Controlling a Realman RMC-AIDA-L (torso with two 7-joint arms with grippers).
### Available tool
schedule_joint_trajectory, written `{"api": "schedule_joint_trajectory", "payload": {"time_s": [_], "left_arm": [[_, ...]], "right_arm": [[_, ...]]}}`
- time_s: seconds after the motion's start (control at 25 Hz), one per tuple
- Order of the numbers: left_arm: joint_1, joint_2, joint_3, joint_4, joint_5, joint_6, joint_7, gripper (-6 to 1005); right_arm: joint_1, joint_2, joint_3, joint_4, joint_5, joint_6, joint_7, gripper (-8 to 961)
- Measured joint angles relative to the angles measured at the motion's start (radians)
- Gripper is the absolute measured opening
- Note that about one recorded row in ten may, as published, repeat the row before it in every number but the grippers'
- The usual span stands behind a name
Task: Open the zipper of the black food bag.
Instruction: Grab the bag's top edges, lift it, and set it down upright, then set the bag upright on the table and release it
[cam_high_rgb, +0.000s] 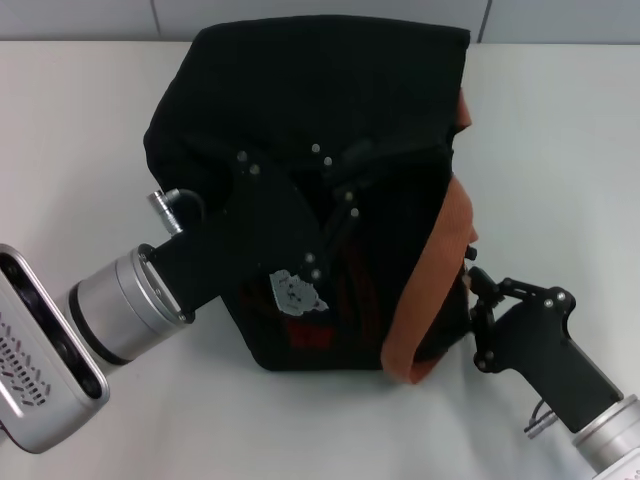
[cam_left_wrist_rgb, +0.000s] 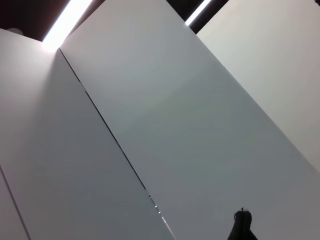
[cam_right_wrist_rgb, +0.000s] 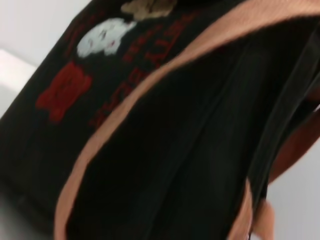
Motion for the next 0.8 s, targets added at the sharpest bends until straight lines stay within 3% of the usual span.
{"api": "schedule_joint_trajectory", "payload": {"time_s": [0.12, 0.36, 0.72, 0.8], "left_arm": [[0.002, 0.0, -0.006, 0.0, -0.001, 0.001, 0.0, 108], [0.032, -0.001, -0.039, -0.005, -0.002, 0.002, -0.004, 108], [0.245, 0.001, -0.244, -0.055, -0.006, -0.002, -0.114, 106], [0.275, 0.002, -0.27, -0.038, -0.006, -0.019, -0.166, 105]], "right_arm": [[-0.004, 0.0, 0.0, -0.005, 0.001, 0.01, 0.0, 76], [-0.03, 0.0, 0.005, -0.002, 0.001, -0.123, 0.012, 98], [-0.033, -0.003, 0.009, -0.07, 0.002, -0.379, 0.342, 132], [-0.028, -0.004, 0.009, -0.083, 0.002, -0.408, 0.402, 208]]}}
